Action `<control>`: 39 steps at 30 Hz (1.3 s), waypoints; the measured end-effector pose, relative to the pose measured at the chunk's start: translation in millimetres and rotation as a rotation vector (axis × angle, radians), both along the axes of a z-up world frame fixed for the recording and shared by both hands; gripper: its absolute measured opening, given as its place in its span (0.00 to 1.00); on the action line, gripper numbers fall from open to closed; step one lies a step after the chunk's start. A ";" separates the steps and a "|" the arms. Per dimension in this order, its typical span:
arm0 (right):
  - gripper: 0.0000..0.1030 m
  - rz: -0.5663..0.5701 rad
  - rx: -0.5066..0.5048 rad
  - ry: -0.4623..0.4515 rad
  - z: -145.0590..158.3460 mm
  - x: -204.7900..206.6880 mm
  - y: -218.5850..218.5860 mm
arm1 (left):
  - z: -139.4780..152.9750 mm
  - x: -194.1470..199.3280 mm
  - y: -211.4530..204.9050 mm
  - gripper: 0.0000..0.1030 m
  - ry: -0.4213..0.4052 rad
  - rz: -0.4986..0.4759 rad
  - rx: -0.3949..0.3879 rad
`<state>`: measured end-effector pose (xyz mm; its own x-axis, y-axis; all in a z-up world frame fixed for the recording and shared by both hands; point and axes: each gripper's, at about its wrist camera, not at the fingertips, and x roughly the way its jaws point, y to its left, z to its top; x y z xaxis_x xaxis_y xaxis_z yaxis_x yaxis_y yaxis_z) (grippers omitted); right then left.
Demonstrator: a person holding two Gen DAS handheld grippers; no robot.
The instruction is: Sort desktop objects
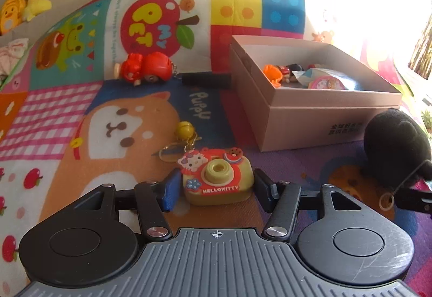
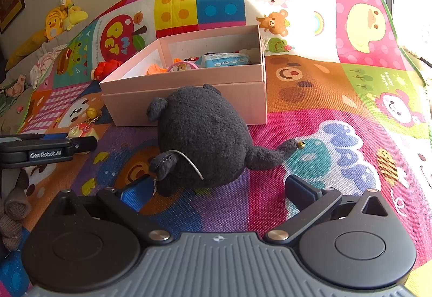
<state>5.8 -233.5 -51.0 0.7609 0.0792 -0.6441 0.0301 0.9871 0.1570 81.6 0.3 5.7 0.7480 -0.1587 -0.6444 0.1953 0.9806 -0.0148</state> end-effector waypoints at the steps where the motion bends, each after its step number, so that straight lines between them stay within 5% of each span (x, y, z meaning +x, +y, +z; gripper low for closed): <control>1: 1.00 0.000 0.000 0.000 0.0 0.0 0.1 | 1.0 -10.7 2.7 0.60 0.009 -0.008 -0.015; 6: 1.00 0.000 -0.004 0.002 0.2 -0.2 0.5 | 3.1 -67.9 1.1 0.60 0.018 -0.044 -0.021; 10: 1.00 0.002 -0.032 0.013 -0.3 1.4 4.4 | -0.5 -85.1 -4.3 0.86 0.014 -0.065 -0.045; 15: 1.00 0.012 -0.030 0.022 -0.2 1.9 2.8 | -2.6 -81.0 -7.2 0.99 0.034 -0.082 -0.075; 20: 1.00 0.076 0.006 0.048 9.1 0.1 -1.8 | -4.4 -81.9 -11.1 1.00 0.035 -0.088 -0.051; 27: 1.00 0.042 0.033 -0.158 60.3 -7.6 -15.9 | -5.4 -81.4 -15.9 1.00 0.044 -0.105 -0.009; 33: 0.93 -0.113 0.042 -0.103 53.6 20.7 -40.1 | -4.6 -82.6 -13.2 1.00 0.038 -0.104 -0.045; 39: 0.93 -0.051 0.215 0.005 30.7 31.7 -41.3 | -4.1 -82.2 -8.7 1.00 0.033 -0.098 -0.070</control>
